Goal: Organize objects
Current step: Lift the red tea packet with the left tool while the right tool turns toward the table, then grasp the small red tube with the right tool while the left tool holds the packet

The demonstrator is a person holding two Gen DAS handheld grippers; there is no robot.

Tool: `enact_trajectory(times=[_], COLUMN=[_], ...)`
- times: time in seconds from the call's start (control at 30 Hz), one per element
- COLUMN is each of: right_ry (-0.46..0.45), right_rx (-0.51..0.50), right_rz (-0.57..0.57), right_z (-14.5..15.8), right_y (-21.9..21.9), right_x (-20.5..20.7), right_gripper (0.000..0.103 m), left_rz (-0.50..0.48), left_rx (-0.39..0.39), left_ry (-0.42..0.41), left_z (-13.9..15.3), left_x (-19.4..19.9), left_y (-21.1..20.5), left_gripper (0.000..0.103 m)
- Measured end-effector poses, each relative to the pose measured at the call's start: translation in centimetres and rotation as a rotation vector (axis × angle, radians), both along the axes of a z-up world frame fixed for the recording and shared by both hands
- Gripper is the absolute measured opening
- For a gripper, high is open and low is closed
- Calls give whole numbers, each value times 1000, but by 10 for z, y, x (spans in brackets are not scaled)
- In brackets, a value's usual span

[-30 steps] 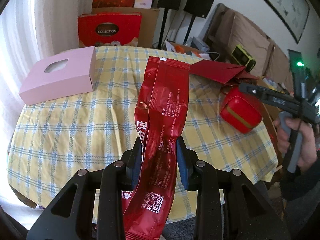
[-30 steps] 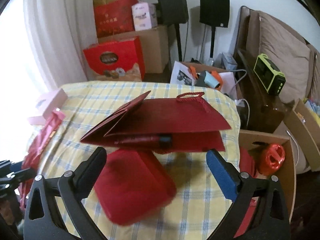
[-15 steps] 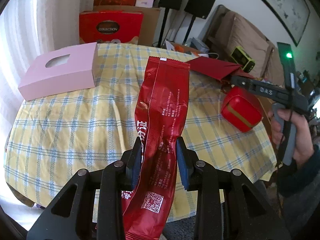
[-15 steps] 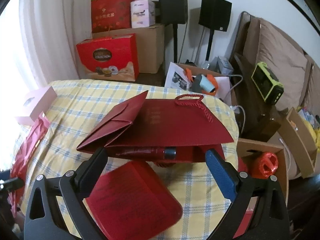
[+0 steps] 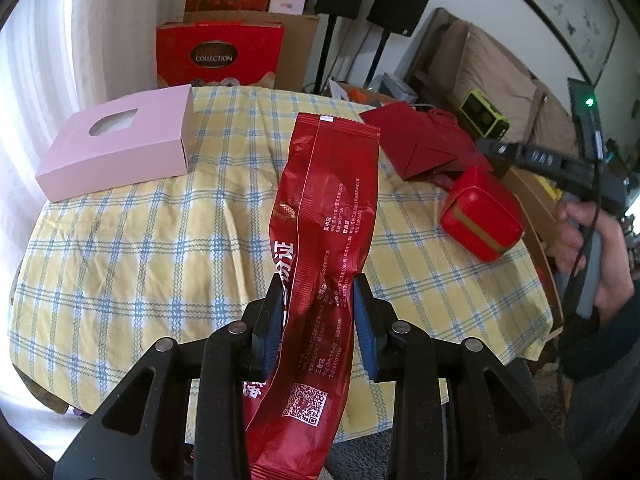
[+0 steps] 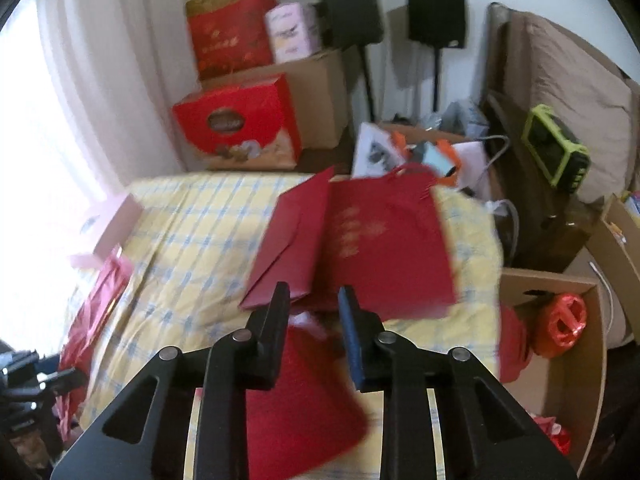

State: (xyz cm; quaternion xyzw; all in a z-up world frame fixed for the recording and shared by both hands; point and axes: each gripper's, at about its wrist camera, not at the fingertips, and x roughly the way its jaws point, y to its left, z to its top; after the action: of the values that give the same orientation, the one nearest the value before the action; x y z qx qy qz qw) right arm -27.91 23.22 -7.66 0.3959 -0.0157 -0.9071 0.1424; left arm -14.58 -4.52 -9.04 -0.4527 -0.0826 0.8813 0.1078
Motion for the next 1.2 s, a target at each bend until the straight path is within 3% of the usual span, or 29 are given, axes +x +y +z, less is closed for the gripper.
enact_trajectory(times=[0.07,0.23,0.37,0.43,0.5,0.6,0.83,0.93,1.13,1.2], right_ry=[11,-69,-144,-191,-234,-227,-221,-178,-173,-137], right_rx=[-27,-51,-52,-81,-111,-130,-127,-118,-106,-46], right_rz=[-83,-172,-116,-71,-6,-4,-21,-26,127,144], right_z=[6,2,-11,-21,-31,-35,-33,-30,-31,-28], right_y=[26,73,74,68,53,39,-5,-26,-67,-65], right_x=[-10,-32,-25,-22,-15,-3,15,20,27,25], right_gripper=[59,61,61,59,43,33,31,30,31,35], left_rz=[0,7,8,5,5,13,25,31,48,54], left_rx=[-1,0,2,3,4,5,16,15,8,12], left_ry=[-4,-12,-17,-18,-14,-1,16,13,20,21], left_z=[-2,-5,-7,-7,-6,-1,5,4,4,4], left_x=[-1,-2,-4,-3,-3,-2,1,1,4,4], left_y=[0,-2,-2,-1,-1,-4,-5,-6,-12,-16], left_gripper=[30,30,30,30,30,30,30,30,30,31])
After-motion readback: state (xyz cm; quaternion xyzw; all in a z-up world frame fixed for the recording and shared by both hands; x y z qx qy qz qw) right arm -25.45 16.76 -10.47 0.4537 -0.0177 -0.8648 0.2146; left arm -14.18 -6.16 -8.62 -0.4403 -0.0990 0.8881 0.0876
